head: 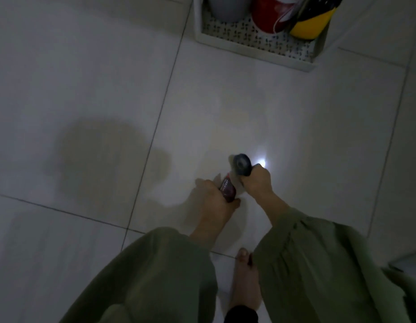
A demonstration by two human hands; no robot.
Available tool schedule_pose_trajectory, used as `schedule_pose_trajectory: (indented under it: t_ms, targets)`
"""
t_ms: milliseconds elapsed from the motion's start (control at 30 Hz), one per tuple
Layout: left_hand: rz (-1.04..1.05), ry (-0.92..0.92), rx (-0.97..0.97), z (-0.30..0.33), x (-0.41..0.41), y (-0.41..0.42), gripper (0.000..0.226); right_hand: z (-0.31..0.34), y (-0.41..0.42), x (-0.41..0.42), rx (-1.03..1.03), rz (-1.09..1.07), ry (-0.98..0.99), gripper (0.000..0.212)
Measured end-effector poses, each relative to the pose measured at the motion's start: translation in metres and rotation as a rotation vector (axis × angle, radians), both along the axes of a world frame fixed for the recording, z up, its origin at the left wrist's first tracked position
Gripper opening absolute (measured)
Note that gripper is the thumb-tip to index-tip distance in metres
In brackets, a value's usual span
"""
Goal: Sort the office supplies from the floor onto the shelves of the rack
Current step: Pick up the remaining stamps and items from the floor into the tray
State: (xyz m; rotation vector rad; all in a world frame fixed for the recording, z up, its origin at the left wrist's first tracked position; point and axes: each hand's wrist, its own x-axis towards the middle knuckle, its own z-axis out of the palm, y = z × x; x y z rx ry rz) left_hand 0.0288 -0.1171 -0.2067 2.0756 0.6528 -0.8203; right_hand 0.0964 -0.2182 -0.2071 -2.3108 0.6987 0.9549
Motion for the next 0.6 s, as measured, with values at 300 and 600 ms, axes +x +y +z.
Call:
schedule_pose_trajectory:
  t_ms: [300, 600]
  targets:
    - [0.514, -0.089, -0.472, 0.139, 0.023, 0.013, 0.024, 0.138, 0.033, -0.041, 0.717, -0.746, -0.049, 0.024]
    - [0.451, -0.355, -0.61, 0.374, 0.07, 0.032, 0.014, 0.393, 0.06, -0.001, 0.863, -0.803, -0.252, 0.024]
